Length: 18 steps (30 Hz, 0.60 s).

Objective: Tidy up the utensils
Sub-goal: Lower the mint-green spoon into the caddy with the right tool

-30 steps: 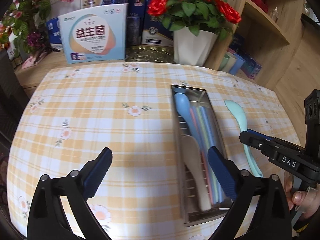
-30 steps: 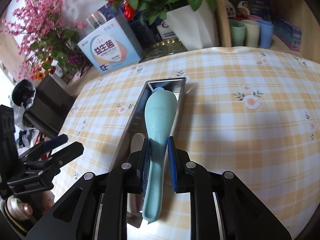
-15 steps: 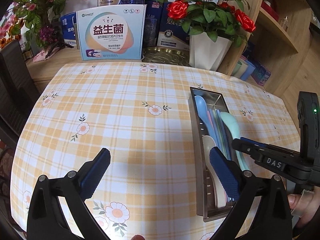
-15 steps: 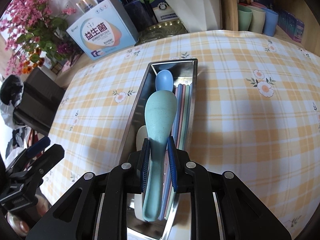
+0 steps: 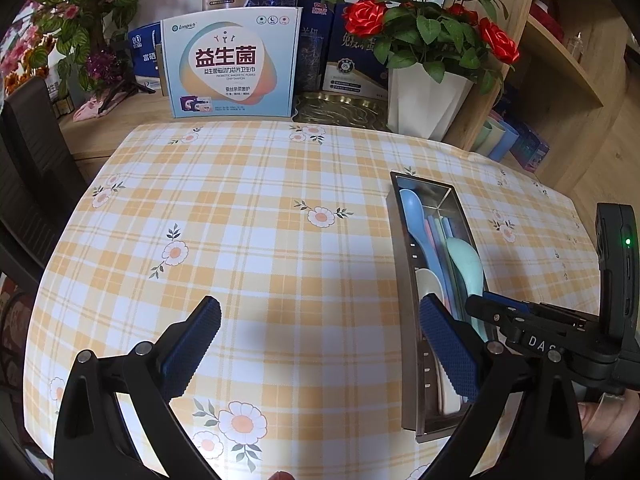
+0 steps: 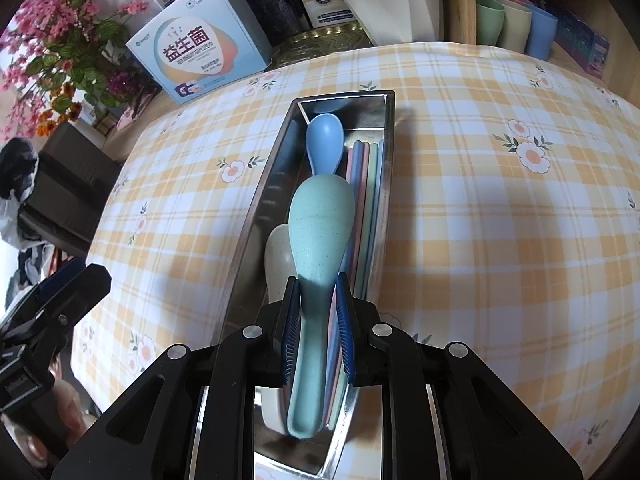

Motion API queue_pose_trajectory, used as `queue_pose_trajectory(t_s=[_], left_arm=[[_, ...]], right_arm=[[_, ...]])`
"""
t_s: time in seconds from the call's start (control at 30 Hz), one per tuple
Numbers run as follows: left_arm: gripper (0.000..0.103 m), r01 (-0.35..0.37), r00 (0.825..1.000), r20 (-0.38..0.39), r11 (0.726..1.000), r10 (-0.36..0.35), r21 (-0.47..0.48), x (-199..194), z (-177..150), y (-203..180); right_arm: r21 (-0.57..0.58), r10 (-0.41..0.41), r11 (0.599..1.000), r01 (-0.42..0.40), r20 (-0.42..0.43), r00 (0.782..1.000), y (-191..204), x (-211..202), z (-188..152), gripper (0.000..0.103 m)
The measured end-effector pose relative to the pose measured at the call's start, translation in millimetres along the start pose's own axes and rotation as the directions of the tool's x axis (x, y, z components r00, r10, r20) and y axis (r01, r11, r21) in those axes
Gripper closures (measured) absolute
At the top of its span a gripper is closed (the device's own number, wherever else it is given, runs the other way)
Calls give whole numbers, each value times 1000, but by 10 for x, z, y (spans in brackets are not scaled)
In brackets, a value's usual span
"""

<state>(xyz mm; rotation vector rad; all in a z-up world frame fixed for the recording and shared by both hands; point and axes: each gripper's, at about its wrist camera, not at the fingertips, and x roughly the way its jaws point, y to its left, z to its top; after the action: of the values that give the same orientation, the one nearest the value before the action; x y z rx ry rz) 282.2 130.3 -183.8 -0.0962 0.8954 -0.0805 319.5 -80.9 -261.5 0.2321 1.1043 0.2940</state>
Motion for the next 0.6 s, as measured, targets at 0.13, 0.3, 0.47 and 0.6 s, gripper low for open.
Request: queue_pose_trajectory(t_s=[0.13, 0.3, 0.47, 0.6], left_arm=[[6, -8, 1000, -3, 1000, 8, 4, -8, 12, -27], [6, -14, 1000, -3, 1000, 15, 11, -24, 17, -54], [6, -19, 1000, 1, 1000, 19, 20, -59, 35, -94], [6, -26, 1000, 4, 999, 26, 30, -82, 56, -130]], right_arm=[[5, 1, 1000, -1, -3, 1000, -22, 2, -12, 84], [5, 5, 1000, -5, 10, 1000, -51, -41, -24, 84], [-20, 0, 1000, 1, 49, 999, -31, -155, -15, 84], [-61, -22, 998, 27, 91, 996, -19, -279, -14, 83]])
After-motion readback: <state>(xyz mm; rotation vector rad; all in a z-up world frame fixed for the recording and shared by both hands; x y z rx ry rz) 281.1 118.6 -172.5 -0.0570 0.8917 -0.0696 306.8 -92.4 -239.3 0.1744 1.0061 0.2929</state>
